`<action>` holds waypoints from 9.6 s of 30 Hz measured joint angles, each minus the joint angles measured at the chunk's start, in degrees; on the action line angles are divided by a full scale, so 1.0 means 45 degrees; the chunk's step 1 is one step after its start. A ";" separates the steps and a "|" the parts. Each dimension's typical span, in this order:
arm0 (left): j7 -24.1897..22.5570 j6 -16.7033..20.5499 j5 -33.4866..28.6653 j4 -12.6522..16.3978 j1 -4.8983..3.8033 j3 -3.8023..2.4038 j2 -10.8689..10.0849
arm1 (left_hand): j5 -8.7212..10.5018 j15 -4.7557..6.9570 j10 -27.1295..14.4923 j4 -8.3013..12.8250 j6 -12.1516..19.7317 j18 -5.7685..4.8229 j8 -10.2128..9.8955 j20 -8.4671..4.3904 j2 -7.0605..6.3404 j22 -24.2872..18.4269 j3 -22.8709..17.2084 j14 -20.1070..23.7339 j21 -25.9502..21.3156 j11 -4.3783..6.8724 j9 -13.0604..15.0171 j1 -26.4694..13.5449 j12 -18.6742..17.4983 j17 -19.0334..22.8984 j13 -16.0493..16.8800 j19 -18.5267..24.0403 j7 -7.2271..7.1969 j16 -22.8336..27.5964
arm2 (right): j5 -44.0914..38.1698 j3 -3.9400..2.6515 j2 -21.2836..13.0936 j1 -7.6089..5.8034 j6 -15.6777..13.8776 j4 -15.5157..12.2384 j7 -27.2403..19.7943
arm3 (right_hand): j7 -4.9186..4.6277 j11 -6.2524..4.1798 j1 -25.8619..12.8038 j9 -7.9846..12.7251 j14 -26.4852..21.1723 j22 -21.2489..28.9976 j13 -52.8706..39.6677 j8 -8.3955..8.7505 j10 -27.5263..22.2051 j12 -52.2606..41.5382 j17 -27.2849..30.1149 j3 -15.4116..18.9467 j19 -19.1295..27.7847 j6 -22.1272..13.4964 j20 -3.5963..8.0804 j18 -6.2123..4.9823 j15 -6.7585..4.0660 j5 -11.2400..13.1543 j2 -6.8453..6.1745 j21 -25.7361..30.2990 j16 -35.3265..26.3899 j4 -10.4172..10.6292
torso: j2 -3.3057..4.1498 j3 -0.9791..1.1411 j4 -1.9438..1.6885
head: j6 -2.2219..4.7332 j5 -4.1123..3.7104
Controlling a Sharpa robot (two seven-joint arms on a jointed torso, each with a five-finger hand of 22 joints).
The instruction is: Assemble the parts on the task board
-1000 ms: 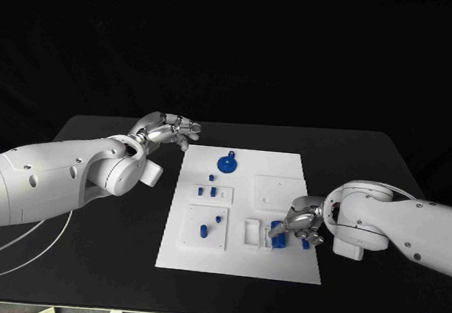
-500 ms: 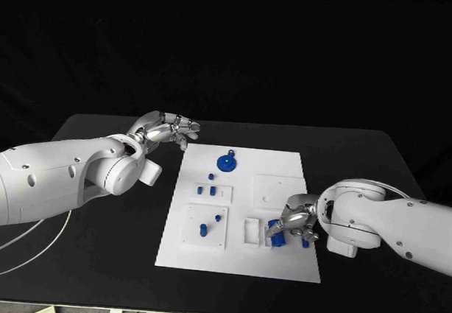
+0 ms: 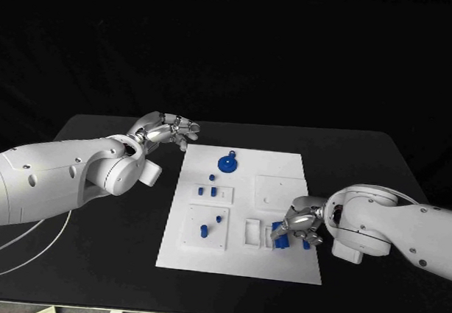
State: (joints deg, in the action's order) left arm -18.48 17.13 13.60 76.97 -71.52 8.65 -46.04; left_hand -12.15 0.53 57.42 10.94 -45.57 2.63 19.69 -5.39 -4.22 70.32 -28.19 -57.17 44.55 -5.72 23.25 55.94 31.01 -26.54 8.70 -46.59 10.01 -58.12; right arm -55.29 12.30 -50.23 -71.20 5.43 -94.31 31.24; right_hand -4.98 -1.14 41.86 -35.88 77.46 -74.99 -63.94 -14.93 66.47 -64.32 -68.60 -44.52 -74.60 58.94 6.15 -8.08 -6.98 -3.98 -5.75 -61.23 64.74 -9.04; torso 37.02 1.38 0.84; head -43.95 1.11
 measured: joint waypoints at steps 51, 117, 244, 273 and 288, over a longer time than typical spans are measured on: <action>0.0085 -0.0066 -0.0029 -0.0186 -0.0002 -0.0002 0.0003 | 0.0051 0.0000 -0.0048 -0.0082 -0.0014 0.0001 0.0000 -0.0011 0.0000 0.0018 0.0027 0.0000 0.0001 -0.0047 -0.0008 0.0000 0.0000 -0.0017 0.0018 -0.0011 -0.0031 0.0049 | 0.1193 -0.0067 0.1384 0.0018 -0.0485 0.0295 0.0266 | 0.0004 -0.0111 -0.0389 -0.0137 -0.0046 0.0000 -0.0038 -0.0080 0.0114 0.0173 0.0181 0.0203 -0.0024 0.0117 -0.0073 -0.0064 -0.0038 0.0208 0.0036 -0.0046 0.0057 0.0126 | 0.0034 -0.0011 0.0013 | -0.0059 0.0199; 0.0091 -0.0118 -0.0037 -0.0179 -0.0002 0.0001 -0.0055 | 0.0051 0.0000 -0.0089 -0.0111 -0.0024 0.0002 0.0053 0.0023 -0.0002 0.0036 0.0058 0.0000 -0.0042 -0.0001 -0.0015 -0.0100 0.0000 -0.0048 0.0035 0.0023 0.0005 0.0049 | 0.0009 -0.0066 0.1093 0.0229 -0.0390 -0.0009 -0.0220 | -0.0012 -0.0081 -0.1180 -0.0326 -0.0207 0.0000 -0.0200 0.0112 0.0080 0.0356 0.0375 0.1974 0.0164 -0.0064 0.0117 -0.0181 -0.0161 0.0194 -0.1286 -0.0040 0.0061 0.0844 | 0.0040 -0.0001 0.0020 | -0.0154 0.0240; 0.0517 -0.0224 -0.0008 -0.0235 -0.0004 0.0003 -0.0112 | 0.0051 0.0000 -0.0091 -0.0338 0.0043 0.0001 0.0053 -0.0023 0.0049 0.0113 0.0021 -0.0001 -0.0092 -0.0001 -0.0038 -0.0149 0.0060 -0.0126 0.0083 -0.0025 -0.0008 0.0098 | -0.2035 -0.0594 -0.1005 -0.0387 0.0791 -0.0578 -0.0450 | 0.0062 -0.0087 0.0305 -0.0518 -0.0178 0.0047 -0.0308 0.0260 0.0176 0.0539 0.0664 0.1593 0.0114 0.0058 0.0020 -0.0262 -0.0132 0.0195 -0.1063 -0.0046 0.0156 0.0048 | 0.0040 0.0002 0.0034 | -0.0128 -0.0276; 0.0511 -0.0254 -0.0007 -0.0248 -0.0005 0.0010 -0.0136 | 0.0051 0.0000 -0.0137 -0.0338 0.0035 0.0000 0.0101 -0.0069 0.0048 0.0133 0.0021 -0.0001 -0.0092 -0.0045 -0.0047 -0.0149 0.0060 -0.0140 0.0093 -0.0071 -0.0030 0.0098 | -0.3404 -0.0267 -0.2287 -0.0410 0.0902 -0.0432 0.0397 | 0.0107 -0.0127 0.0638 -0.0574 -0.0151 0.0072 -0.0293 0.0179 0.0398 0.0611 0.0753 0.0902 0.0023 0.0255 -0.0071 -0.0287 -0.0107 0.0194 -0.1222 0.0009 0.0156 0.0443 | 0.0051 0.0002 0.0007 | 0.0089 -0.1042; 0.0521 -0.0311 -0.0004 -0.0247 -0.0004 0.0011 -0.0140 | 0.0050 0.0000 -0.0136 -0.0338 0.0035 0.0000 0.0101 -0.0047 0.0048 0.0131 0.0021 -0.0001 -0.0092 -0.0044 -0.0046 -0.0149 0.0060 -0.0142 0.0104 -0.0050 -0.0031 0.0098 | -0.3637 -0.0160 -0.1819 0.0004 0.1073 -0.0281 0.0623 | 0.0128 -0.0134 0.0600 -0.0593 -0.0125 0.0071 -0.0295 0.0111 0.0407 0.0640 0.0765 0.0902 0.0023 0.0276 -0.0072 -0.0288 -0.0081 0.0196 -0.1259 0.0005 0.0156 0.0443 | 0.0055 0.0001 0.0000 | 0.0031 -0.0997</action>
State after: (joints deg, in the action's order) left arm -16.14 15.74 13.59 75.85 -71.54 8.70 -46.67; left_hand -11.93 0.53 56.81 9.42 -45.41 2.63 20.15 -5.61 -4.00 70.91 -28.10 -57.17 44.14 -5.91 23.05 55.27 31.28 -27.18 9.17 -46.81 9.87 -57.68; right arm -71.66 11.58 -58.41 -71.18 10.26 -95.58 34.05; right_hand -4.40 -1.74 44.56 -38.55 76.90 -74.67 -65.26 -14.42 68.30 -61.44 -65.16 -40.46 -74.50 60.18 5.82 -9.38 -7.34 -3.10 -11.42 -61.21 65.44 -7.04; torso 37.27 1.39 0.84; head -43.81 -3.38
